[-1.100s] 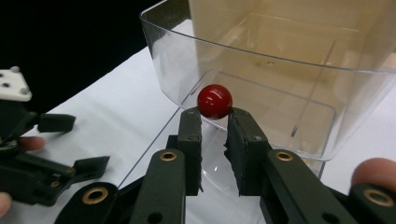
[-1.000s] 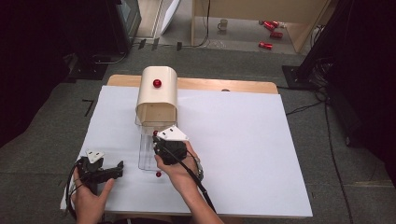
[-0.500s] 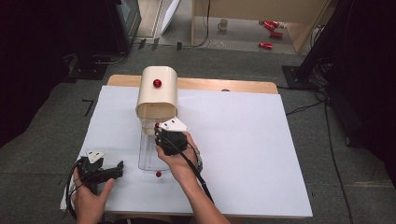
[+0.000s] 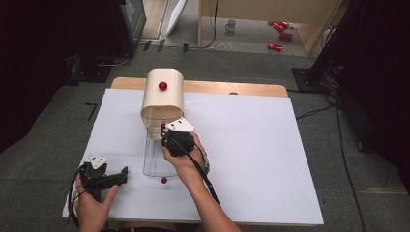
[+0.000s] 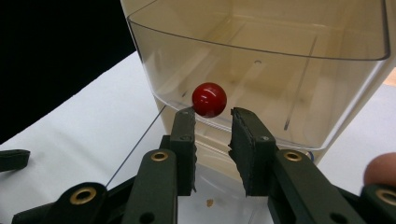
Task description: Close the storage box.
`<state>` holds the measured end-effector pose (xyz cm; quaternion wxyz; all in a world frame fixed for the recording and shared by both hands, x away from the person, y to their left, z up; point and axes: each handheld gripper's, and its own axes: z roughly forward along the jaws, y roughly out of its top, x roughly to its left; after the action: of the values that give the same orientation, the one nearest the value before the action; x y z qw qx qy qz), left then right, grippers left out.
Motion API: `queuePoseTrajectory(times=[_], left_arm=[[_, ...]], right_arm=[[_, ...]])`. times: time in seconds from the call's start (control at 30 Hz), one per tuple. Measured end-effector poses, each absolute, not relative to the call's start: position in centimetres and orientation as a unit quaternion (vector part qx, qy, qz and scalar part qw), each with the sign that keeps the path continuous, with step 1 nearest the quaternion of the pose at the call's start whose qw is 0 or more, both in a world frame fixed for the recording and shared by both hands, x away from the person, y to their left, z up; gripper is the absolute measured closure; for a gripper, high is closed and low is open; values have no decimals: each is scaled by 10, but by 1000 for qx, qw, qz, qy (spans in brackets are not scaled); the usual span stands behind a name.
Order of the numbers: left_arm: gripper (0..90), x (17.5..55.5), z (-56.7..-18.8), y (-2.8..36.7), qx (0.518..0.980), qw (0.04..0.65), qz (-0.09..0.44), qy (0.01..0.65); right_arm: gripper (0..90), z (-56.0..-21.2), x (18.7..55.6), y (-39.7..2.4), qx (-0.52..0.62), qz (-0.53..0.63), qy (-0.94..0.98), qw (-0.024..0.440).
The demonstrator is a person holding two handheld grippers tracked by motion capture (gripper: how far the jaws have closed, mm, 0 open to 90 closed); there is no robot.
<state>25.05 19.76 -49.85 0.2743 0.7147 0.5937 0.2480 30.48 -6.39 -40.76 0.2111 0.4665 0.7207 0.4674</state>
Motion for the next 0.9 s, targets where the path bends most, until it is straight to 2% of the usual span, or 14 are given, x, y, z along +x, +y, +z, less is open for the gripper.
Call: queuePoseTrajectory(times=[0.07,0.17,0.27,0.33,0.4,0.57,0.9], left_arm=[[0,251,-499,198,714,275,248,594],[0,251,-498,198,714,275,248,594],[0,251,-498,198,715,274,247,594],[0,251,-498,198,715,274,247,594],[0,251,-498,198,715,274,247,594],[0,251,-498,198,714,275,247,594],[0,250,-498,198,715,274,247,594]], right_arm=[[666,-408,304,-64,470,466,720,210],[518,-407,300,-68,472,473,719,190],[307,-408,295,-72,476,469,721,183],[100,-409,291,-74,482,456,725,182],[0,-411,287,-77,485,445,731,178],[0,-418,270,-88,485,446,734,165],[0,-446,229,-91,498,431,733,172]])
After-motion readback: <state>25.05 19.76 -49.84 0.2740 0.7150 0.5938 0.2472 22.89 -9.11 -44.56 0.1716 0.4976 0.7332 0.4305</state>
